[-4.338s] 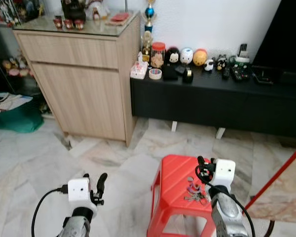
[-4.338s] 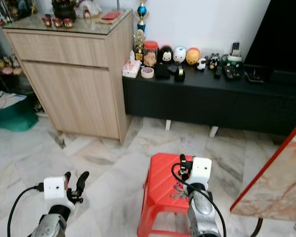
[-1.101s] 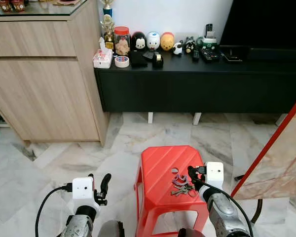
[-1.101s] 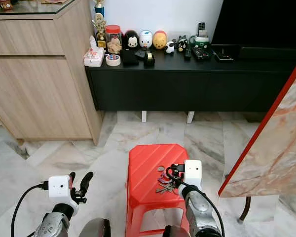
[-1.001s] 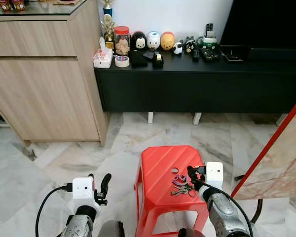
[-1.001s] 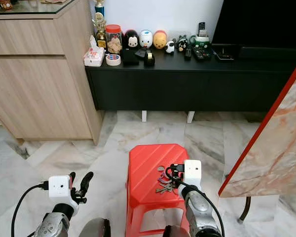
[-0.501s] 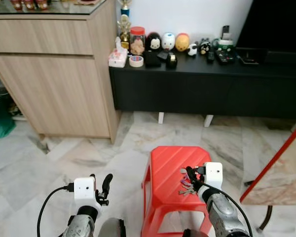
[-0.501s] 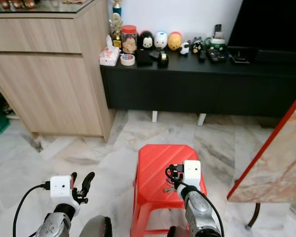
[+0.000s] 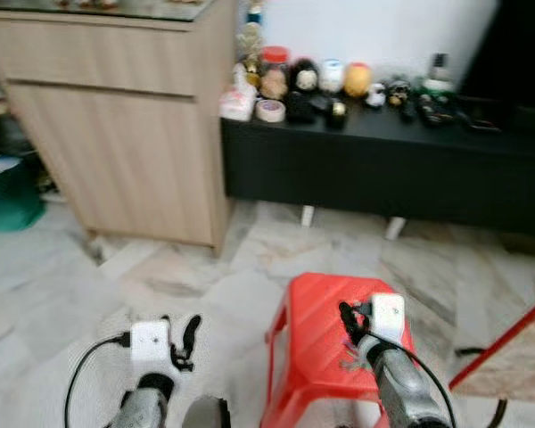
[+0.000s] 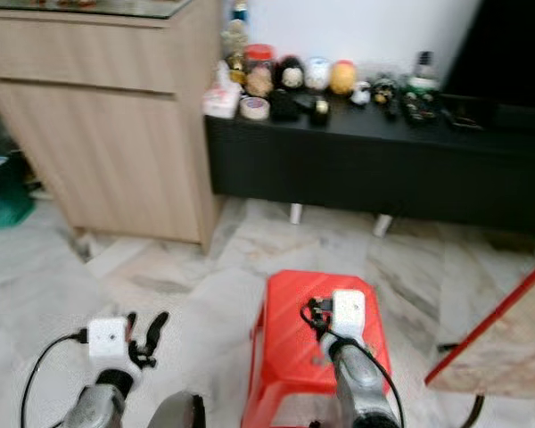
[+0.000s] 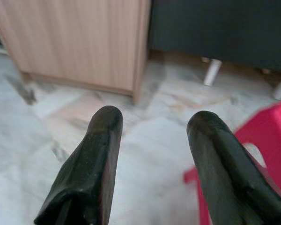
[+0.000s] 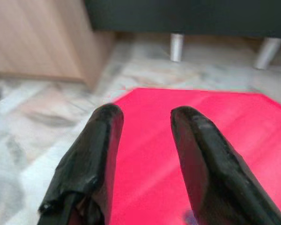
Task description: Hang keys on a hook
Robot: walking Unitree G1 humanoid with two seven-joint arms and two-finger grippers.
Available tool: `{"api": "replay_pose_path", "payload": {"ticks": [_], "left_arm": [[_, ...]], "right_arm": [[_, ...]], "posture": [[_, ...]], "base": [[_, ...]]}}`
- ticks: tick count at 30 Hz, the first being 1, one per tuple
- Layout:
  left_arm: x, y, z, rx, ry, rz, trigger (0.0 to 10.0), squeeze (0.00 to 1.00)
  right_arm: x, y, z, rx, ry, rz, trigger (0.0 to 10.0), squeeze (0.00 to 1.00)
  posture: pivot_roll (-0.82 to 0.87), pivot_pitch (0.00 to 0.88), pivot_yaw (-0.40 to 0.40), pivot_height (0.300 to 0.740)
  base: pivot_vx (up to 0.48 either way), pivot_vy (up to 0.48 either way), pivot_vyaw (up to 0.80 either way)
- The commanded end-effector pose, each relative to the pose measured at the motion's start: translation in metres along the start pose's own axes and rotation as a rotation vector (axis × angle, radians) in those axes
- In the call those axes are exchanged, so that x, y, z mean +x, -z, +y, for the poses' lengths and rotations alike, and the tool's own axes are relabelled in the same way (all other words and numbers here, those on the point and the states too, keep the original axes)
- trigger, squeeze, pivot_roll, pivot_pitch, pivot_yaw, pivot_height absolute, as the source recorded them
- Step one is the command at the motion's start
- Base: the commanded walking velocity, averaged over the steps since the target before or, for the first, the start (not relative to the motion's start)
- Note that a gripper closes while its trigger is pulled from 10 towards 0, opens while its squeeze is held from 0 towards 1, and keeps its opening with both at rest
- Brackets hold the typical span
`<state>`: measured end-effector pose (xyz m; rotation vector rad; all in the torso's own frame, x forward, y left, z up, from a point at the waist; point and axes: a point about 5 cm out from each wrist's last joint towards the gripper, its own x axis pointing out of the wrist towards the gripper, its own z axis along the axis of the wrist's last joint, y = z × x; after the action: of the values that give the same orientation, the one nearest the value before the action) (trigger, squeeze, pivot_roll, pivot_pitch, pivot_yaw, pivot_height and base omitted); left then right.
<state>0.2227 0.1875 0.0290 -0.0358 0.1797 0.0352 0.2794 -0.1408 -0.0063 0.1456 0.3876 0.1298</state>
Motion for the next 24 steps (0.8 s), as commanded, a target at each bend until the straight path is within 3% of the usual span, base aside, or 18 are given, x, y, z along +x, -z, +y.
{"api": "replay_pose_path", "payload": {"ticks": [1, 12, 15, 20, 24], "left_arm": [[0.000, 0.004, -0.009, -0.020, 0.021, 0.019, 10.0, 0.00], [-0.003, 0.006, -0.007, -0.016, 0.019, 0.021, 10.0, 0.00], [-0.003, 0.007, -0.006, -0.014, 0.016, 0.023, 10.0, 0.00], [-0.004, 0.008, -0.005, -0.011, 0.013, 0.028, 10.0, 0.00], [-0.004, 0.010, -0.005, -0.007, 0.017, 0.035, 10.0, 0.00]], "right_arm": [[-0.005, 0.004, -0.014, -0.001, 0.042, 0.015, 10.0, 0.00], [-0.008, 0.010, -0.020, 0.013, 0.087, 0.035, 10.0, 0.00], [-0.012, 0.017, -0.021, 0.086, 0.081, 0.064, 10.0, 0.00], [-0.024, 0.027, -0.035, 0.120, 0.124, 0.071, 10.0, 0.00], [-0.036, 0.038, -0.048, 0.212, 0.186, 0.085, 10.0, 0.00]], "posture": [[0.08, 0.026, -0.060, 0.632], [0.09, 0.021, -0.063, 0.632], [0.09, 0.016, -0.064, 0.632], [0.08, 0.010, -0.065, 0.632], [0.07, 0.003, -0.061, 0.632]], "base": [[0.000, 0.000, 0.00], [0.000, 0.000, 0.00], [0.000, 0.000, 0.00], [0.000, 0.000, 0.00], [0.000, 0.000, 0.00]]}}
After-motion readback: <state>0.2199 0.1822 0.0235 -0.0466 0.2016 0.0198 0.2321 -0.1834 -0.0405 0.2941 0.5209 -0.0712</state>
